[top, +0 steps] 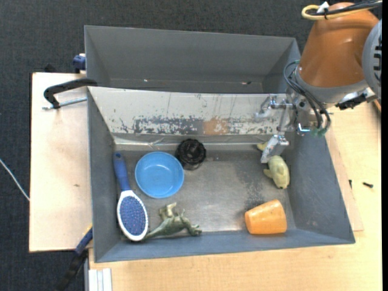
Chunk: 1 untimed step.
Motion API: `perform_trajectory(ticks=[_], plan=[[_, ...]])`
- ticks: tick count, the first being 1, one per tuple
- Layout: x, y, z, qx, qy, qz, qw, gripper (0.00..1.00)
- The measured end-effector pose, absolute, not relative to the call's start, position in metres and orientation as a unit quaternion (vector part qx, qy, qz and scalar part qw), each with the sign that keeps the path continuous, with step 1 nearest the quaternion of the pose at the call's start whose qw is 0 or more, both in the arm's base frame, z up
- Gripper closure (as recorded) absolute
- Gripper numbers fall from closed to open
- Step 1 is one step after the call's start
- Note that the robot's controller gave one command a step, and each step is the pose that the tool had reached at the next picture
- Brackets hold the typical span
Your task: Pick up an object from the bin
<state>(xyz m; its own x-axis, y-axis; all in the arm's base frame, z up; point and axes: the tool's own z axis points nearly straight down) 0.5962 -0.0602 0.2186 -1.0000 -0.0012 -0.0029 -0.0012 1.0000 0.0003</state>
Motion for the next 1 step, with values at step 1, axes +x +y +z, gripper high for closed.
perform_trajectory(ticks=[1], plan=[[0.5851,-0.1272,0.1516,-0.206,0.979,0.000,-0.002,0.00]])
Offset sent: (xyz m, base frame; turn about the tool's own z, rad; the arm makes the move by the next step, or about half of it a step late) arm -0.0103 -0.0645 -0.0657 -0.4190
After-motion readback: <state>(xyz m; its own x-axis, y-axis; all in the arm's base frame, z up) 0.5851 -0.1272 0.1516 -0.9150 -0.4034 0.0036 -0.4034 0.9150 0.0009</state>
